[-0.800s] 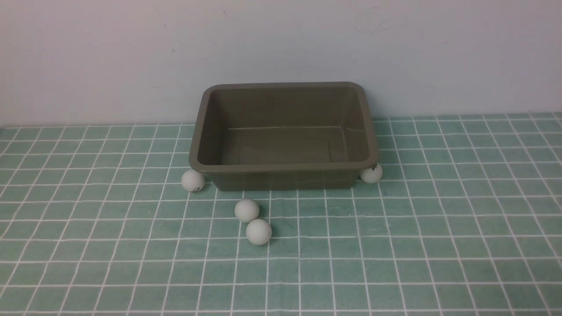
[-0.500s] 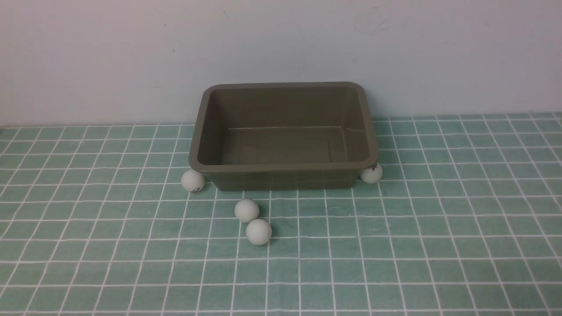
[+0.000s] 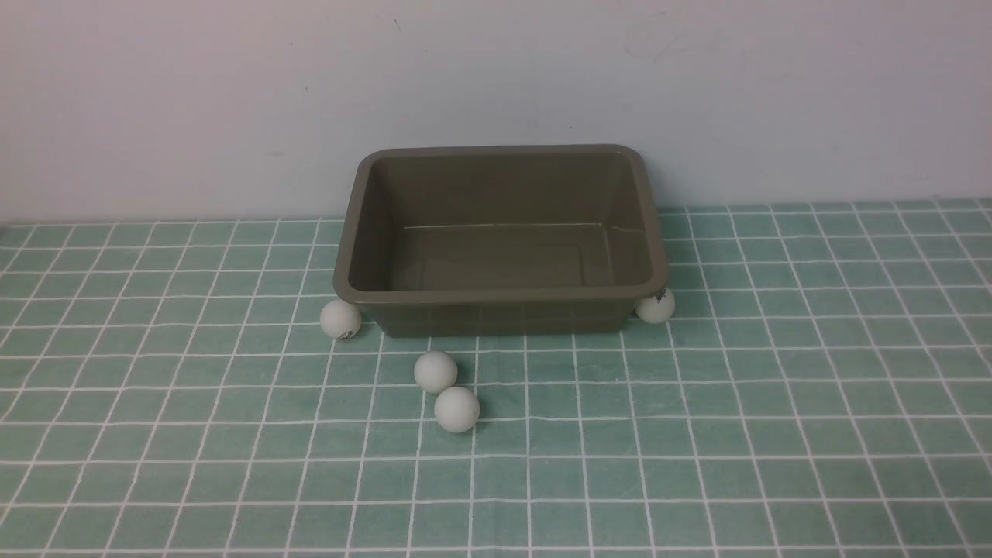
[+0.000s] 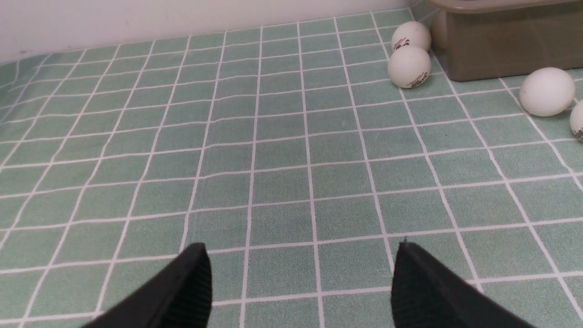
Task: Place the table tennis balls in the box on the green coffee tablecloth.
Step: 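Reach for and grasp a ping pong ball on the table beside the basket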
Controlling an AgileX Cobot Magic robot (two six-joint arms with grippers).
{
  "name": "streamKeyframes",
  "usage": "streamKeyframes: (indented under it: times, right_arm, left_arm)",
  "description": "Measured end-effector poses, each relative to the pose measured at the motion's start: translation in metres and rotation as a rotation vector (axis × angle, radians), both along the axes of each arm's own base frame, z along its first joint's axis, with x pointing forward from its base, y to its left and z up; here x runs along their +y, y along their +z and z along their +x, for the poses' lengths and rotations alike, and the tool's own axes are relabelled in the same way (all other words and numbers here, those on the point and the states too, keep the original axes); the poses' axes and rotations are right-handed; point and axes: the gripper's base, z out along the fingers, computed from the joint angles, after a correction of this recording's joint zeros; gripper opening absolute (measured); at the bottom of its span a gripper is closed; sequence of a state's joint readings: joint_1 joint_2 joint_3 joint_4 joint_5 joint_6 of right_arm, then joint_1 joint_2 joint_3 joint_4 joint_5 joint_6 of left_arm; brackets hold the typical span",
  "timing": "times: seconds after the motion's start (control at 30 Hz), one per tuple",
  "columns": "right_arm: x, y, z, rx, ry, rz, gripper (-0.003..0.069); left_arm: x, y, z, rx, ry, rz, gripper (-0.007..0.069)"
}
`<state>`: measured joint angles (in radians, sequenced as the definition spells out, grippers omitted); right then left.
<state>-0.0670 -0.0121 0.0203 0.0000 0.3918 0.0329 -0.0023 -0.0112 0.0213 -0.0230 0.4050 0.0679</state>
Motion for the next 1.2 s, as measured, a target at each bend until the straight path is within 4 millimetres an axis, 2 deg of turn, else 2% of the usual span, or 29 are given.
streamKeyframes:
  times: [0.47, 0.63, 0.83, 0.97, 1.0, 1.2]
  right_arm:
    - [0.001, 0.001, 0.001, -0.025, 0.003, 0.029, 0.0407]
    - [0.002, 0.012, 0.001, -0.087, 0.005, 0.068, 0.0407]
    - [0.004, 0.084, -0.017, -0.235, 0.023, 0.086, 0.0407]
    - [0.006, 0.113, -0.029, -0.245, 0.031, 0.082, 0.0407]
    - [0.006, 0.127, -0.034, -0.237, 0.035, 0.080, 0.0407]
    - [0.008, 0.157, -0.051, -0.250, 0.044, 0.076, 0.0407]
  left_arm:
    - [0.000, 0.000, 0.000, 0.000, 0.000, 0.000, 0.0478]
    - [0.000, 0.000, 0.000, 0.000, 0.000, 0.000, 0.0478]
    - [0.000, 0.000, 0.000, 0.000, 0.000, 0.000, 0.0478]
    - [0.000, 0.000, 0.000, 0.000, 0.000, 0.000, 0.0478]
    - [0.000, 0.000, 0.000, 0.000, 0.000, 0.000, 0.0478]
    - [0.000, 0.000, 0.000, 0.000, 0.000, 0.000, 0.0478]
